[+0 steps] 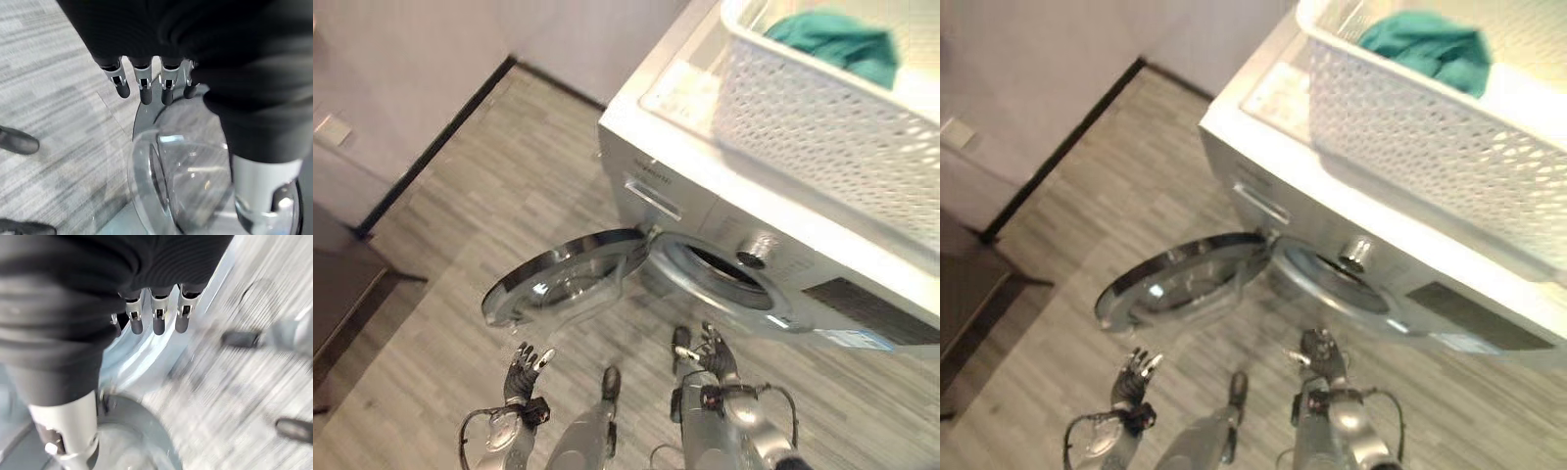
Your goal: Grab the laundry basket,head to the washer,open it,put in the laundry and shut it.
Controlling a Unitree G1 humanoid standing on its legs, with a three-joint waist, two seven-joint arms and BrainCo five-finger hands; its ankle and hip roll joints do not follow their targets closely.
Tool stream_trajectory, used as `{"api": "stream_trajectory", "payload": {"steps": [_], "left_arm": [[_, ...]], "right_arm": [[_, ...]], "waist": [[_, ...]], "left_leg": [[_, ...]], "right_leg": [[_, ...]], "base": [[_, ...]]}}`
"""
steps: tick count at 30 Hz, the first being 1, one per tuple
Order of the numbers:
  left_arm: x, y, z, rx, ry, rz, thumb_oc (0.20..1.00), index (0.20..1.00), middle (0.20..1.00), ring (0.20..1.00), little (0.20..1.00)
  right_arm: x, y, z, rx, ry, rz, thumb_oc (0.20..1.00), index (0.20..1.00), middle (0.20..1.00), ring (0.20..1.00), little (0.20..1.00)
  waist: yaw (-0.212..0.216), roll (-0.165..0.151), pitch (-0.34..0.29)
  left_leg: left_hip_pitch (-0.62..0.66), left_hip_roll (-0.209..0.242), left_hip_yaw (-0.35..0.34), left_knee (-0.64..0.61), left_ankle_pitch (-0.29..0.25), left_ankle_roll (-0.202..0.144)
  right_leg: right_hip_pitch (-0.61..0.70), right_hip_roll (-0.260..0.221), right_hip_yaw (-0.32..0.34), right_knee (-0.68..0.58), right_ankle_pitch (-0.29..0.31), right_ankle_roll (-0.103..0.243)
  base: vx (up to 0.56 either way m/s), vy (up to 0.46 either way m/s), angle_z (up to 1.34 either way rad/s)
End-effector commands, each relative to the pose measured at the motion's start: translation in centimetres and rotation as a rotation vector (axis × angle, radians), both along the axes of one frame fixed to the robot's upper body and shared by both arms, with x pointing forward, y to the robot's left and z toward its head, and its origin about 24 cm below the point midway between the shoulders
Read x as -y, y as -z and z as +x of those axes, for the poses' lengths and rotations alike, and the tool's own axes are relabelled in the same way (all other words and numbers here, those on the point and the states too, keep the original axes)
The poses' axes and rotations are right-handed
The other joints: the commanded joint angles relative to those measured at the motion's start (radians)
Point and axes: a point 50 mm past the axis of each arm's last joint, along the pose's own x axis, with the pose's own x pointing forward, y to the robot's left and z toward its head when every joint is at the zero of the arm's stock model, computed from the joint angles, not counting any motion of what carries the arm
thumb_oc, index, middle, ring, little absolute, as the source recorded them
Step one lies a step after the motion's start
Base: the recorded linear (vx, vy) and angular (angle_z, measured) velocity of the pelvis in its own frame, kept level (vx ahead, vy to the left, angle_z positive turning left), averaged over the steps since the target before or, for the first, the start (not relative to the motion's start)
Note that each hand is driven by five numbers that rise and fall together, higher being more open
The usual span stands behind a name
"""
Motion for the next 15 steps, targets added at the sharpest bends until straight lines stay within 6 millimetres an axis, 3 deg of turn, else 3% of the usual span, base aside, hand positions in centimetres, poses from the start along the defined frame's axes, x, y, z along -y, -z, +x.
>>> {"api": "stream_trajectory", "payload": {"steps": [1,3,4,8,9,11,12,15], "left_arm": [[-1.5,-0.5,-0.7,0.017,-0.031,0.073,1.0,1.0,1.0,1.0,1.0],[-2.1,0.2,-1.6,-0.035,-0.061,0.09,1.0,1.0,1.0,1.0,1.0],[-2.2,1.3,-2.8,-0.11,-0.075,0.1,1.0,1.0,1.0,1.0,1.0],[-1.9,2.4,-4.5,-0.189,-0.049,0.123,1.0,1.0,1.0,1.0,1.0],[-1.9,2.4,-4.5,-0.189,-0.049,0.123,1.0,1.0,1.0,1.0,1.0],[-1.6,3.1,-5.4,-0.237,-0.028,0.122,1.0,1.0,1.0,1.0,1.0],[-1.6,3.1,-5.4,-0.237,-0.027,0.121,1.0,1.0,1.0,1.0,1.0],[-1.3,3.4,-5.6,-0.257,0.02,0.137,1.0,1.0,1.0,1.0,1.0]], "right_arm": [[1.4,-4.2,2.7,0.212,-0.032,-0.034,1.0,1.0,1.0,1.0,1.0],[4.2,-6.2,2.3,0.287,0.075,-0.125,1.0,1.0,1.0,1.0,1.0],[6.6,-9.4,1.5,0.41,0.154,-0.263,1.0,1.0,1.0,1.0,1.0],[8.8,-14.8,0.3,0.606,0.196,-0.499,1.0,1.0,1.0,1.0,1.0],[8.8,-14.8,0.3,0.606,0.196,-0.499,1.0,1.0,1.0,1.0,1.0],[9.3,-18.9,0.2,0.77,0.193,-0.646,1.0,1.0,1.0,1.0,1.0],[9.3,-19.0,0.2,0.77,0.193,-0.647,1.0,1.0,1.0,1.0,1.0],[10.3,-23.5,0.6,0.926,0.175,-0.945,1.0,1.0,1.0,1.0,1.0]], "waist": [[-0.017,0.053,-0.02],[-0.032,0.043,-0.067],[-0.051,0.038,-0.101],[-0.068,0.028,-0.136],[-0.068,0.028,-0.136],[-0.073,0.02,-0.157],[-0.073,0.021,-0.157],[-0.065,0.011,-0.178]], "left_leg": [[0.027,0.032,0.046,-0.07,0.015,0.002],[0.086,0.041,0.053,-0.079,0.002,0.005],[0.135,0.049,0.061,-0.077,-0.015,0.006],[0.2,0.062,0.073,-0.08,-0.041,0.008],[0.2,0.062,0.073,-0.08,-0.041,0.008],[0.221,0.069,0.074,-0.08,-0.05,0.009],[0.222,0.069,0.074,-0.08,-0.05,0.009],[0.23,0.074,0.073,-0.08,-0.059,0.008]], "right_leg": [[0.103,-0.038,-0.017,0.093,-0.144,0.09],[0.151,-0.029,-0.019,0.099,-0.159,0.09],[0.189,-0.017,-0.017,0.114,-0.183,0.088],[0.239,-0.004,-0.009,0.128,-0.205,0.09],[0.239,-0.004,-0.009,0.128,-0.205,0.09],[0.257,0.002,-0.003,0.132,-0.216,0.089],[0.258,0.002,-0.003,0.133,-0.216,0.089],[0.275,0.006,-0.003,0.123,-0.219,0.089]], "base": [[0.12,0.034,-0.1],[0.14,0.035,-0.22],[0.16,0.033,-0.27],[0.09,0.009,-0.14],[0.07,-0.005,-0.12],[0.05,-0.008,-0.07],[0.02,-0.02,-0.16],[0.04,-0.023,-0.08]]}}
